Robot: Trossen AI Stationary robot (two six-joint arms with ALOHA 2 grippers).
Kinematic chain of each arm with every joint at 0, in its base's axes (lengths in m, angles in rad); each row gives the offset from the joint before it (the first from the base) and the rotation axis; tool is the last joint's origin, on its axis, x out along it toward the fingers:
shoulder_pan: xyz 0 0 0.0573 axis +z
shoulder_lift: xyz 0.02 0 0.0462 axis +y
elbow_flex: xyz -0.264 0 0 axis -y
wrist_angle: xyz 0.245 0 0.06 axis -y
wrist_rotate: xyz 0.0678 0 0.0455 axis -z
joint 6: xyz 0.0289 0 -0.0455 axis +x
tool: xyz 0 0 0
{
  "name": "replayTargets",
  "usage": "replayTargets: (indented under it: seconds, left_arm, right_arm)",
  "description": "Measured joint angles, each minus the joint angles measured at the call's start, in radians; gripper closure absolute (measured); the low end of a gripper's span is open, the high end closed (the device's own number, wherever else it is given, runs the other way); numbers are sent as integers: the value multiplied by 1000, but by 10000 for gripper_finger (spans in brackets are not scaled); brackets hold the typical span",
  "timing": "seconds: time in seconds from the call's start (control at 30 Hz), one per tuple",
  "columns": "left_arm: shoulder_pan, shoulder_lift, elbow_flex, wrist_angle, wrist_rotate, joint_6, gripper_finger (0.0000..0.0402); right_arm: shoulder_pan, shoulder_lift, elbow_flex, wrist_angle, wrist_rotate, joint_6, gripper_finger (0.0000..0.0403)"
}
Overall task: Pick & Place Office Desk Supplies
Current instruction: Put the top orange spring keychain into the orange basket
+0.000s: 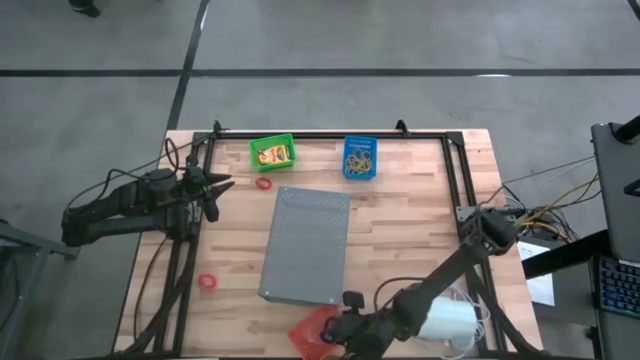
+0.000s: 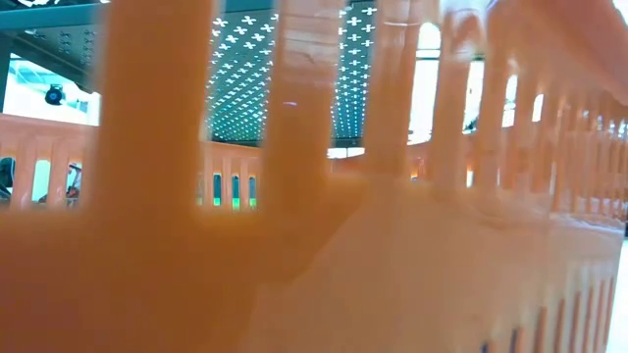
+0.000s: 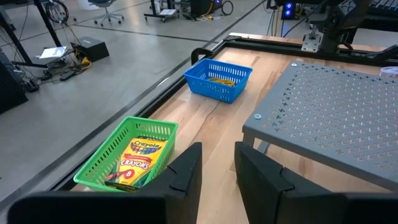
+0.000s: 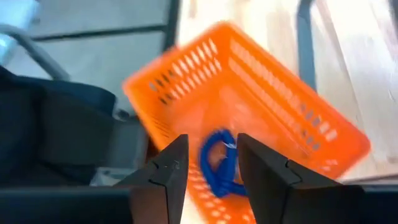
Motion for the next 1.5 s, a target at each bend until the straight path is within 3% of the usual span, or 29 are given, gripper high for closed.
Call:
replayTargets:
  seconds: [0.13, 0.43, 0.73, 0.97, 1.23, 1.5]
  left_arm:
    - [0, 0, 0, 0, 0, 0, 303]
    - [0, 0, 0, 0, 0, 0, 303]
    - [0, 0, 0, 0, 0, 0, 303]
    - [0, 0, 0, -1, 0, 0, 303]
    - [0, 0, 0, -1, 0, 0, 303]
    - [0, 0, 0, 0, 0, 0, 303]
  right_arm:
    - [18, -32, 17, 0, 26, -6, 288]
    - [27, -147, 2, -2, 272, -130, 317]
    - [-39, -352, -60, -57, 317, -352, 336]
    - [-169, -568, -285, 68, 203, -504, 339]
    - [-338, -822, -698, 427, 153, -670, 339]
    - [-481, -1112, -975, 476, 151, -532, 339]
